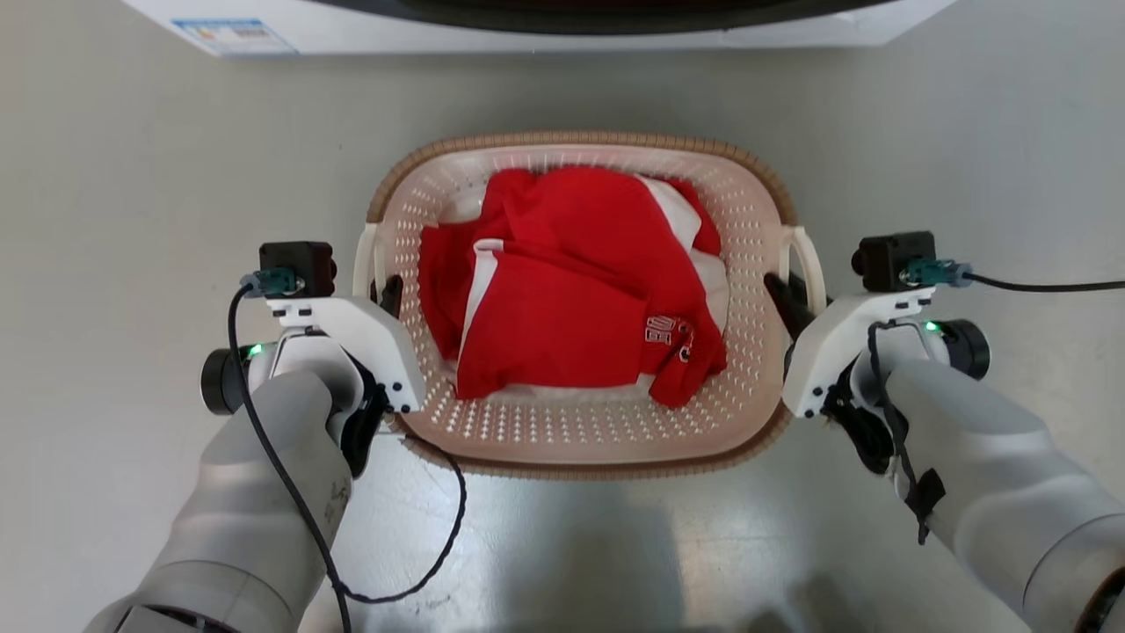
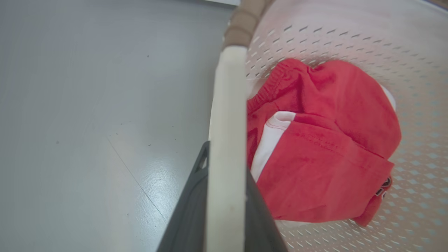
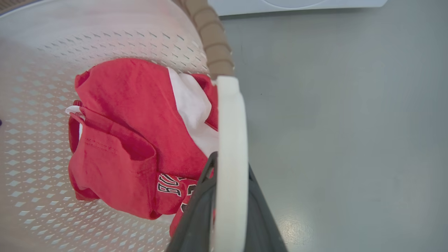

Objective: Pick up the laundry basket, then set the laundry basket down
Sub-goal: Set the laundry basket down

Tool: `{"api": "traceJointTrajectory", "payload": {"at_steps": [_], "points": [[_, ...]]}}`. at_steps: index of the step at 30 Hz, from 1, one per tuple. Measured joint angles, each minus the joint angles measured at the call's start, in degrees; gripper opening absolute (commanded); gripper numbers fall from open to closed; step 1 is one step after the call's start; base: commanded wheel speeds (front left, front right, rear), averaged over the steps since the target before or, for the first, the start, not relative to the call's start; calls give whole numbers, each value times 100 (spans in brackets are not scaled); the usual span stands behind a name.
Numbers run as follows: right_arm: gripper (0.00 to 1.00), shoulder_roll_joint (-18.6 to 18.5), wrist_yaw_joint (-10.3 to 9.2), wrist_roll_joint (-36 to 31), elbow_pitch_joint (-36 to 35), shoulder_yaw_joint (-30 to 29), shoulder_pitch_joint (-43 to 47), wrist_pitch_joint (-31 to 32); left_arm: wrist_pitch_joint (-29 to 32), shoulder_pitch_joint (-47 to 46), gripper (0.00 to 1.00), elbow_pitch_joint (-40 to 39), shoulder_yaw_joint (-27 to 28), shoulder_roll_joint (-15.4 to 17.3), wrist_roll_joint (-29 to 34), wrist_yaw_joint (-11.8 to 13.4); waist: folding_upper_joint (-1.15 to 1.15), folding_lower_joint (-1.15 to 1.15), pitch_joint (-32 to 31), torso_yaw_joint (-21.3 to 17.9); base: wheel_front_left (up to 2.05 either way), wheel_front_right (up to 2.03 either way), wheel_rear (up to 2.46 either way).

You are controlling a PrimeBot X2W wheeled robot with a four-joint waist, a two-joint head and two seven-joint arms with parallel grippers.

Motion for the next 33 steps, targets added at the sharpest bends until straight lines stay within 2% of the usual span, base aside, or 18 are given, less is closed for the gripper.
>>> {"api": "traceJointTrajectory", "payload": {"at_steps": [14,30,31,33], "points": [[0,-96,0,122,-1,-66,-391,-333,-226,-517,0,0,3,-67,5,24,0,0,859,101,0,0,0],[2,-127,1,177,-2,-185,-452,-381,-280,-543,0,-43,77,-113,57,29,0,0,1000,173,0,0,0],[9,-127,1,178,-2,-191,-453,-382,-283,-545,22,-49,98,-113,57,32,0,0,1005,173,0,0,0],[26,-132,1,179,-1,-193,-452,-382,-296,-550,100,-62,129,-112,56,33,0,0,1008,173,0,0,0]]}}
